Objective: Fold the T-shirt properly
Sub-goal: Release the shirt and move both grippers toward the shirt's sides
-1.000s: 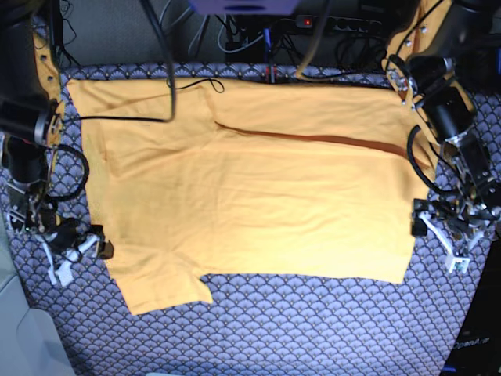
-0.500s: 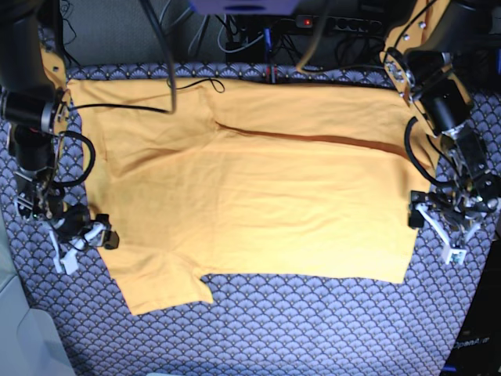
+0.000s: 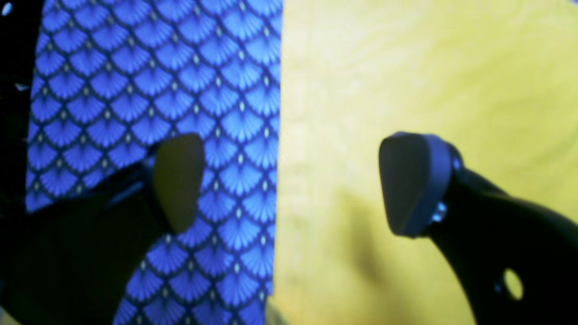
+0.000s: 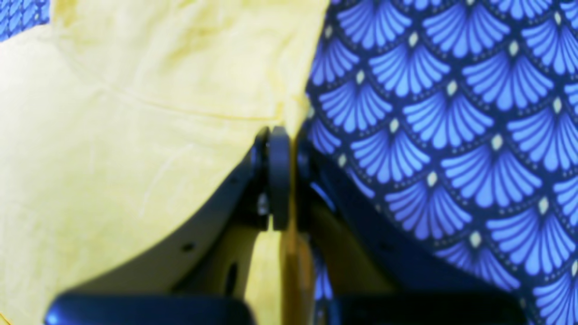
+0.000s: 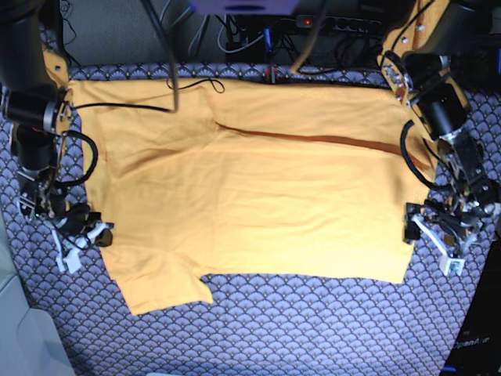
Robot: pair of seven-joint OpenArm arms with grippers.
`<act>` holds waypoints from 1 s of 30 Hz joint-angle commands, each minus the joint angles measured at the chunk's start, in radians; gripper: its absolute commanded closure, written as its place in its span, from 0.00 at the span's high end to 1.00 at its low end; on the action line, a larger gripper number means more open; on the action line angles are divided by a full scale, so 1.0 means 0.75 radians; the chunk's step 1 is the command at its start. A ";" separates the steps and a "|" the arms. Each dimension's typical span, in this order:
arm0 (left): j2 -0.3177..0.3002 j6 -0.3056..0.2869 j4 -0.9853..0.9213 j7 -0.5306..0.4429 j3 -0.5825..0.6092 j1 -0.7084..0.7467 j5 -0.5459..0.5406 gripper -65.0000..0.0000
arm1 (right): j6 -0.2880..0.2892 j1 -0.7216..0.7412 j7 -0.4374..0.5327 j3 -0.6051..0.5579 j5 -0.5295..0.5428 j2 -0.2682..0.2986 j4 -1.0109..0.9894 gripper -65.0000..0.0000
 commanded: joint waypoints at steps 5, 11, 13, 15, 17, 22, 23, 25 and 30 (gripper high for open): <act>-0.038 0.091 -0.258 -0.174 0.009 -0.136 -0.026 0.92 | 0.009 0.038 0.026 0.003 0.013 0.020 0.020 0.00; -0.055 0.210 -0.567 -0.402 0.011 -0.261 -0.022 0.92 | 0.009 0.036 0.026 0.003 0.011 0.018 0.018 0.00; -0.092 0.261 -0.684 -0.457 0.011 -0.294 -0.022 0.92 | 0.009 0.036 0.024 0.001 0.011 0.018 0.018 0.00; -0.104 0.279 -0.772 -0.524 0.011 -0.318 -0.022 0.92 | 0.009 0.036 0.024 0.001 0.007 0.018 0.018 0.00; -0.106 0.287 -0.837 -0.588 0.015 -0.345 -0.010 0.92 | 0.009 0.036 0.024 0.001 0.007 0.020 0.018 0.00; -0.122 0.385 -0.999 -0.723 0.074 -0.390 0.066 0.92 | 0.009 0.036 0.024 -0.005 0.007 0.022 0.018 0.00; -0.122 0.396 -1.021 -0.741 0.080 -0.390 0.072 0.92 | 0.009 0.036 0.024 -0.005 0.007 0.022 0.018 0.00; -0.122 0.406 -1.060 -0.776 0.097 -0.390 0.072 0.92 | 0.009 0.036 0.024 -0.003 0.007 0.022 0.018 0.00; -0.116 0.406 -1.085 -0.798 0.103 -0.390 0.072 0.92 | 0.009 0.036 0.026 -0.003 0.007 0.022 0.020 0.00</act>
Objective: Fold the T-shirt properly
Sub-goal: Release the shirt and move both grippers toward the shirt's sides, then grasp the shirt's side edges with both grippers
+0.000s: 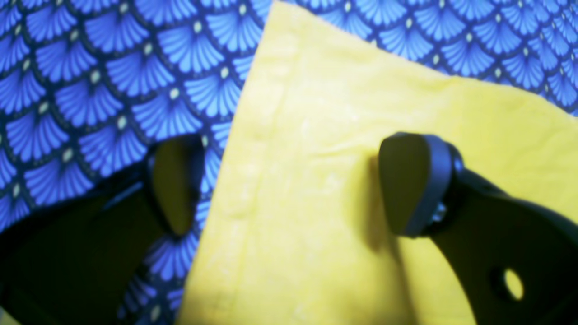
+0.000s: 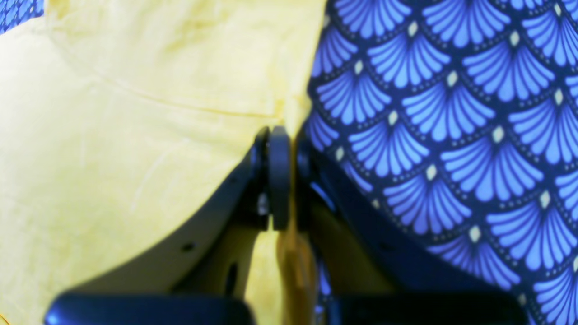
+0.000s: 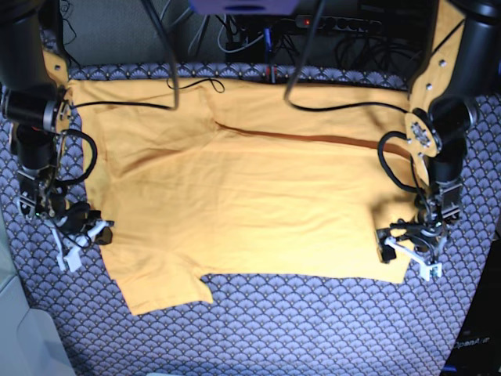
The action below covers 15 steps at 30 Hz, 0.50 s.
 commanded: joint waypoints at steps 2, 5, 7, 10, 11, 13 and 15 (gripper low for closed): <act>-0.012 -0.002 0.015 -0.019 0.001 -0.047 -0.009 0.92 | 0.009 0.041 0.026 0.004 0.017 0.021 0.020 0.00; -0.019 -0.002 0.015 -0.019 0.001 -0.041 -0.013 0.92 | 0.009 0.041 0.026 0.006 0.017 0.021 0.020 0.00; -0.019 -0.002 0.013 -0.019 0.001 -0.033 -0.013 0.92 | 0.009 0.041 0.026 0.006 0.017 0.021 0.020 0.00; -0.010 -0.004 0.013 -0.019 -0.002 -0.017 -0.011 0.85 | 0.009 0.041 0.026 0.004 0.017 0.019 0.020 0.00; -0.010 -0.008 0.013 -0.019 -0.002 -0.017 -0.011 0.79 | 0.009 0.041 0.026 0.002 0.017 0.019 0.020 0.00; -0.008 -0.006 0.013 -0.019 -0.002 -0.017 -0.011 0.59 | 0.009 0.041 0.026 0.000 0.017 0.017 0.020 0.00; 0.000 -0.004 0.013 -0.013 -0.002 -0.017 -0.011 0.36 | 0.009 0.041 0.026 0.000 0.017 0.017 0.020 0.00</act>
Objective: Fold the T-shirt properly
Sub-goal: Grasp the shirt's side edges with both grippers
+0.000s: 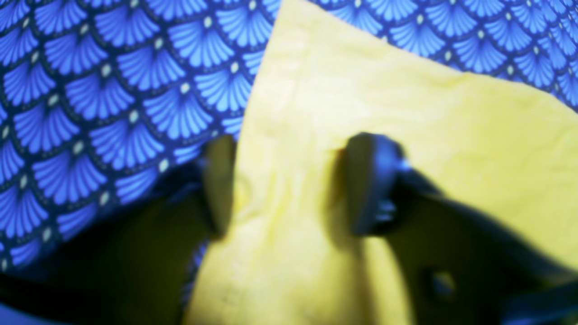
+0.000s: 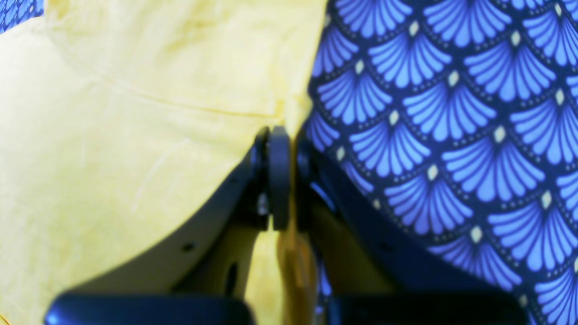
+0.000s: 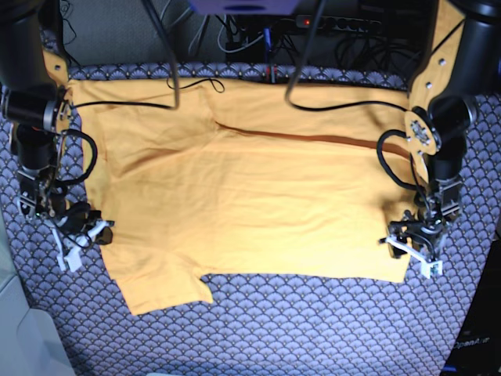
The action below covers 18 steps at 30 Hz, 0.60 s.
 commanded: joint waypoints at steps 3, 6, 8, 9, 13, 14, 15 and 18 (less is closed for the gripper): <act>0.006 -0.010 0.013 -0.003 -0.002 -0.035 -0.006 0.01 | 0.009 0.041 0.026 0.002 0.018 0.018 0.020 0.00; 0.004 -0.010 0.013 -0.001 0.001 -0.033 -0.004 0.00 | 0.009 0.041 0.026 0.002 0.018 0.018 0.020 0.00; 0.000 -0.010 0.013 0.003 0.001 -0.031 -0.004 0.00 | 0.009 0.039 0.024 0.002 0.018 0.020 0.020 0.00; 0.000 -0.010 0.020 0.030 0.001 -0.031 -0.004 0.00 | 0.009 0.039 0.022 0.002 0.018 0.020 0.020 0.00; -0.002 -0.022 0.032 0.138 0.001 -0.037 -0.004 0.00 | 0.009 0.039 0.018 0.004 0.018 0.022 0.020 0.00; -0.002 -0.022 0.054 0.161 0.001 -0.039 -0.004 0.00 | 0.009 0.039 0.018 0.006 0.018 0.024 0.020 0.00; -0.002 -0.024 0.083 0.185 0.001 -0.035 -0.006 0.00 | 0.009 0.039 0.018 0.006 0.020 0.024 0.020 0.00; 0.002 -0.024 0.224 0.290 0.001 -0.015 -0.013 0.00 | 0.009 0.039 0.012 0.008 0.020 0.026 0.020 0.00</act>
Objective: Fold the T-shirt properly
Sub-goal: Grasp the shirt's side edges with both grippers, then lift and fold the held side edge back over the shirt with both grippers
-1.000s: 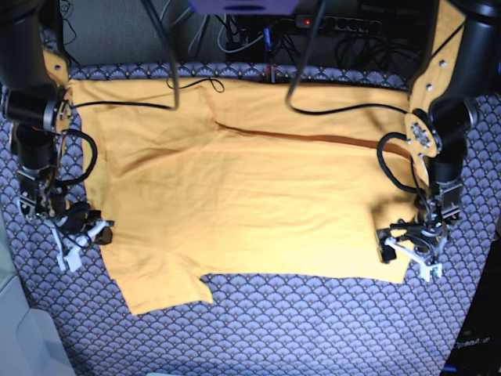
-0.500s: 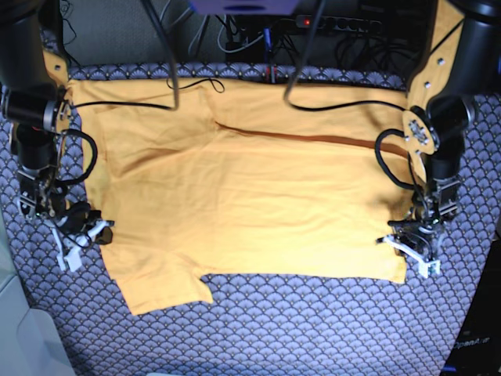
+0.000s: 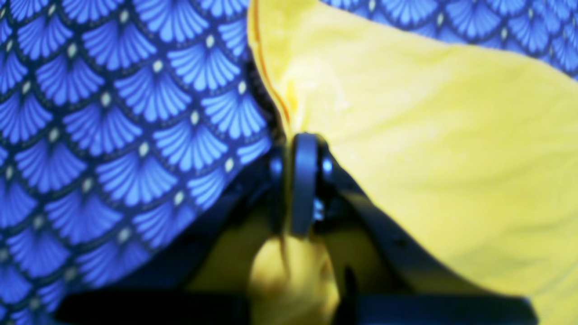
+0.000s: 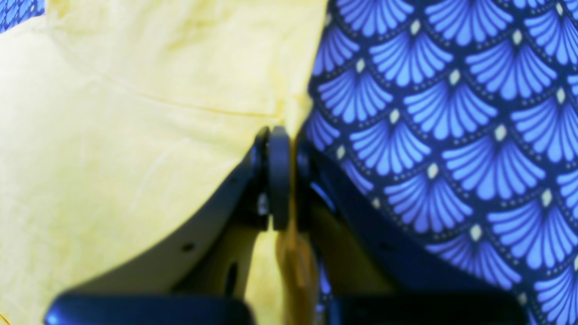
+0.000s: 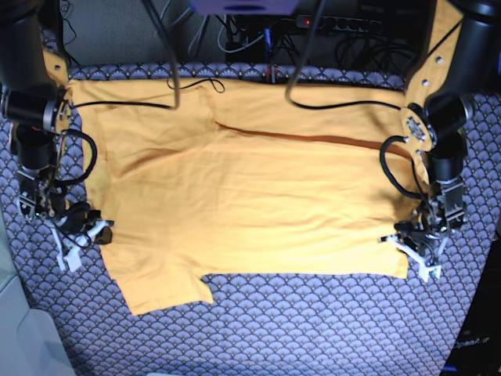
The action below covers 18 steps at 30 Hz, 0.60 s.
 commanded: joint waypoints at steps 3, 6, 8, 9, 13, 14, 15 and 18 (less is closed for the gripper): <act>-0.012 0.003 0.181 0.079 -0.002 0.005 -0.011 0.00 | 0.009 0.027 -0.007 0.007 0.023 0.042 0.020 0.00; 0.027 0.003 0.357 0.155 -0.002 0.066 -0.011 0.00 | 0.009 0.003 -0.009 0.007 0.025 0.046 0.055 0.00; 0.043 0.003 0.462 0.194 0.001 0.113 -0.009 0.00 | 0.009 -0.036 -0.011 0.007 0.025 0.046 0.100 0.00; 0.045 0.003 0.500 0.208 0.001 0.130 -0.009 0.00 | 0.009 -0.055 -0.013 0.007 0.025 0.046 0.137 0.00; 0.080 0.003 0.588 0.259 0.001 0.148 -0.003 0.00 | 0.009 -0.167 -0.111 0.007 0.025 0.046 0.362 0.00; 0.080 0.003 0.597 0.271 0.001 0.148 -0.005 0.00 | 0.009 -0.194 -0.138 0.007 0.025 0.046 0.430 0.00; 0.080 0.001 0.601 0.290 0.001 0.148 -0.009 0.00 | 0.009 -0.231 -0.168 0.010 0.025 0.044 0.509 0.00; 0.080 0.001 0.603 0.339 0.001 0.148 -0.011 0.00 | 0.009 -0.347 -0.219 0.010 0.025 0.044 0.753 0.00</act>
